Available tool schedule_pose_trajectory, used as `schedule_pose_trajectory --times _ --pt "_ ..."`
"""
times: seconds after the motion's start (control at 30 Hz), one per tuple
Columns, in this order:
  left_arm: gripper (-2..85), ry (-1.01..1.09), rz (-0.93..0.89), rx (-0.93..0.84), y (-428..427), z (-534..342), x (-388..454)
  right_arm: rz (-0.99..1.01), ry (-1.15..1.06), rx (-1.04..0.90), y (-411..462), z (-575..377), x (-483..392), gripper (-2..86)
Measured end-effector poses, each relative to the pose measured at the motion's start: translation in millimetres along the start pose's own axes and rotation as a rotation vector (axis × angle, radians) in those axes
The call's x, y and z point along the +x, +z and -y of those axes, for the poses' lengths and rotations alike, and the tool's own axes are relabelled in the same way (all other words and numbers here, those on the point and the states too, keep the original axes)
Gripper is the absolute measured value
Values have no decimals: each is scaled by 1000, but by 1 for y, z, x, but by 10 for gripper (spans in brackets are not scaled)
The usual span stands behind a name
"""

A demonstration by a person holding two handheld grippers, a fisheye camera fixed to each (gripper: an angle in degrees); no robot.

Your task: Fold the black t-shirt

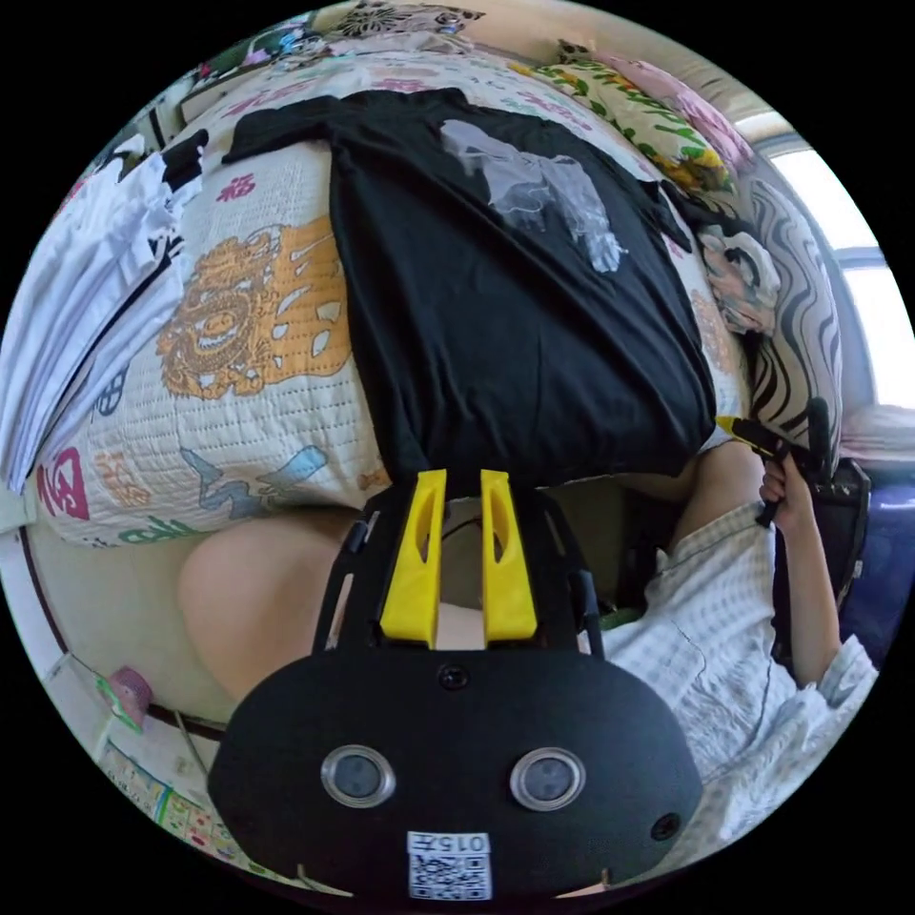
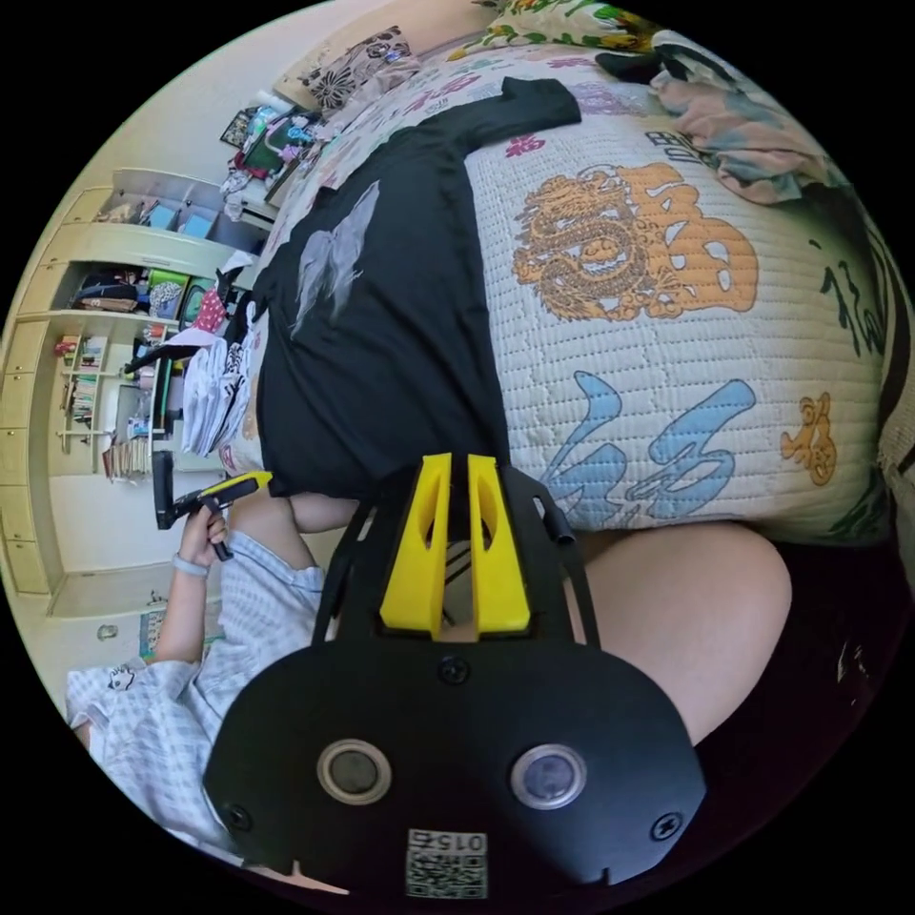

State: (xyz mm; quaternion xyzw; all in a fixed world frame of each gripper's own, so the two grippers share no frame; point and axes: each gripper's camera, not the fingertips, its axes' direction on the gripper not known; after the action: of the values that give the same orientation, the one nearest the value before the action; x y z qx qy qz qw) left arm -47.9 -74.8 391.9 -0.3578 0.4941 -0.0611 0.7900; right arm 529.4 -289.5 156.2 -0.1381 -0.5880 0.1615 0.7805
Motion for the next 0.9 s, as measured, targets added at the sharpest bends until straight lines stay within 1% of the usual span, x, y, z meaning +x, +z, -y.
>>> schedule_pose_trajectory --times 0.07,0.17,0.23,0.4,0.5,0.53,0.57,0.7,0.83,0.9 --pt "53 -34 55 -52 4 13 -8 -27 -25 -25 2 2 -2 47" --pt "25 -18 98 -76 1 25 -12 -82 -53 -44 3 4 -5 56" --pt "13 -12 89 -81 -7 28 -16 -105 -42 -60 6 5 -3 61" --pt "1 -20 7 10 -52 15 -38 -87 -15 -82 7 10 7 66" --pt "-2 -63 8 58 -79 8 -57 -51 -1 -89 6 13 14 63" --pt "-2 -78 -22 67 -86 6 -65 -43 1 -92 6 14 15 63" --pt "-3 -86 -63 59 -90 5 -72 -30 6 -96 7 15 17 62" --pt "-5 -104 -119 -35 -82 10 -85 -43 4 -125 10 21 17 72" --pt "-4 -81 -38 -159 -73 17 -83 -77 -8 -181 20 30 13 69" --pt "0 -75 -19 -148 -79 19 -82 -116 -1 -205 25 36 12 53"
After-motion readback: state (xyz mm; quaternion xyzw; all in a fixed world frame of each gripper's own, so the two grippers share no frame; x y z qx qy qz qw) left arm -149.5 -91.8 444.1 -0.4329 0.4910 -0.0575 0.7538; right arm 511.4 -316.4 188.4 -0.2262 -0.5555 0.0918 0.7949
